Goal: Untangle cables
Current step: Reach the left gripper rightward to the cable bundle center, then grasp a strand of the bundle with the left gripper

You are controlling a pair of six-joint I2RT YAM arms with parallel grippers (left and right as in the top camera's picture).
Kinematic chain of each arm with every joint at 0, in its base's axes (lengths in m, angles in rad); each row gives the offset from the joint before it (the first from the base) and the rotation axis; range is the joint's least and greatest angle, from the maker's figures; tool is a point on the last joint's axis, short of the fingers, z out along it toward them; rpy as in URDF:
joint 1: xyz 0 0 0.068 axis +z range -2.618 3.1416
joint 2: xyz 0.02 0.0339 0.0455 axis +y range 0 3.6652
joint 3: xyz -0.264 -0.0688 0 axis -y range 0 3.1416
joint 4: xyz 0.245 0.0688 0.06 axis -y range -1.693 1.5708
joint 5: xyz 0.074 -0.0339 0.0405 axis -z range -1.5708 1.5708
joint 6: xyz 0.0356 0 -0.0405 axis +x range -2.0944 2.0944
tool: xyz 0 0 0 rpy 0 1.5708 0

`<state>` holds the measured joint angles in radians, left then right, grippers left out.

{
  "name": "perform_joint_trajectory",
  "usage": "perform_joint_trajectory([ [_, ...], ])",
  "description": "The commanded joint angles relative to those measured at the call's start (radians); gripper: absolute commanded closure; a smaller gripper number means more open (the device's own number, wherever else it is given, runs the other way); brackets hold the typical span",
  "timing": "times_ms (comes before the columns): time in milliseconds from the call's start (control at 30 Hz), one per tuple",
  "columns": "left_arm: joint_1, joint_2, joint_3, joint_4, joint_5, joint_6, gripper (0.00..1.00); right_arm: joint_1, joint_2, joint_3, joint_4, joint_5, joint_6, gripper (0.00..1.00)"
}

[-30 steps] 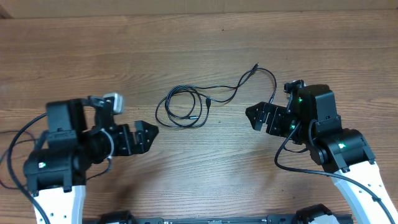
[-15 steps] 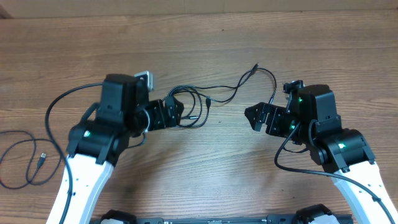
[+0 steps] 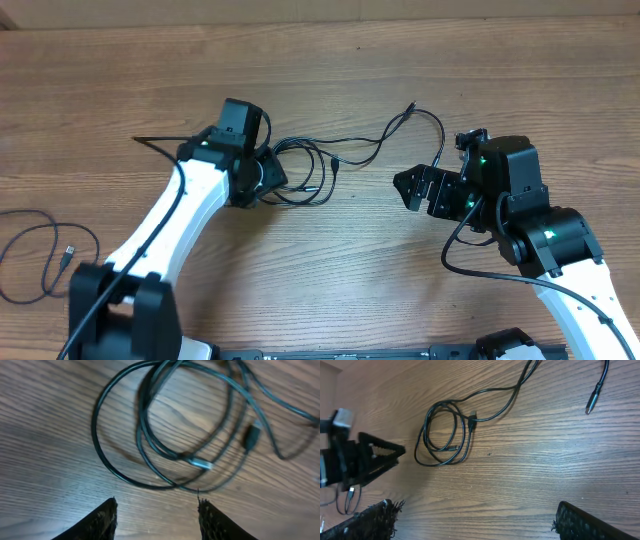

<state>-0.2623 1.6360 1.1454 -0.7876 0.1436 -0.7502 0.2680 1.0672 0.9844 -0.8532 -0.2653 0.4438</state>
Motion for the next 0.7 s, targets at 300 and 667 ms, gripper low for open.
perform_joint_trajectory([
  [300,-0.006,0.225,0.002,0.184,-0.085,-0.071,0.71,-0.005,-0.003,0.01,0.006,-0.006,-0.003,0.0],
  [667,-0.008,0.256,0.002,0.199,-0.181,-0.085,0.61,-0.005,-0.003,0.01,0.006,-0.006,-0.003,0.0],
])
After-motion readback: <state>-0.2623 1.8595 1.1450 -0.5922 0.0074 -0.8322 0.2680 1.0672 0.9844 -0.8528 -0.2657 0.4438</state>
